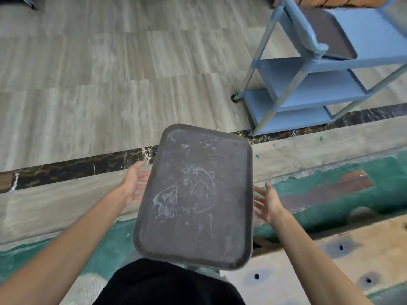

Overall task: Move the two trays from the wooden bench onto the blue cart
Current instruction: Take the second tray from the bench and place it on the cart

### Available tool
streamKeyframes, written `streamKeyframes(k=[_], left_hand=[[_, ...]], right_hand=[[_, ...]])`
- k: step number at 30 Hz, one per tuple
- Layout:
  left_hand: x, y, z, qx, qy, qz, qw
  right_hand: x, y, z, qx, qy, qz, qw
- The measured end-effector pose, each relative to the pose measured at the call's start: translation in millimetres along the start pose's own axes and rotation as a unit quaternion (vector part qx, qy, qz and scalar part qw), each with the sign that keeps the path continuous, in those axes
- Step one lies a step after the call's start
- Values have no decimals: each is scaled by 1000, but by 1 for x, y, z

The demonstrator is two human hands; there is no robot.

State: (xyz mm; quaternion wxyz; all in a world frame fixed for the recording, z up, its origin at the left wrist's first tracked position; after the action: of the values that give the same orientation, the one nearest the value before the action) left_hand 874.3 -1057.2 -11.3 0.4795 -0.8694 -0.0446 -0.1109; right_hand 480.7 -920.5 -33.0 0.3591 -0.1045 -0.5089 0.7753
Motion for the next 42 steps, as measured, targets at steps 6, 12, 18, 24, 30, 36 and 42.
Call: streamKeyframes(k=[6, 12, 18, 24, 30, 36, 42], left_hand=[[-74, 24, -116, -35, 83, 67, 994], [-180, 21, -193, -62, 155, 137, 976], [-324, 11, -240, -89, 202, 185, 958], [-459, 5, -263, -100, 227, 177, 952], [-570, -14, -289, -100, 251, 182, 945], [-669, -32, -313, -100, 270, 212, 934], [-772, -35, -347, -102, 266, 228, 931]], right_hand=[[23, 0, 58, 2, 90, -60, 994], [83, 15, 95, 7, 163, -120, 979], [160, 63, 136, -1, 222, -147, 964], [235, 125, 197, -6, 249, -166, 954], [313, 163, 257, -6, 256, -176, 950], [379, 200, 306, -5, 272, -187, 944], [437, 248, 367, -5, 281, -201, 938]])
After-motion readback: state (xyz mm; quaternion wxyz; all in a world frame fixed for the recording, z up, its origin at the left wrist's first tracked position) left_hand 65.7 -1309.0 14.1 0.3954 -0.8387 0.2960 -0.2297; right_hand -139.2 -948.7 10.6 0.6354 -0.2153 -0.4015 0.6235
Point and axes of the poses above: each hand's wrist, its own y-axis towards the middle knuckle, its own x-axis out of the back of the hand, z = x × y, the point moved 4 cm from there along y, towards the middle knuckle, and after that the axes turned 11 degrees about -z, right-handed, at the moved point
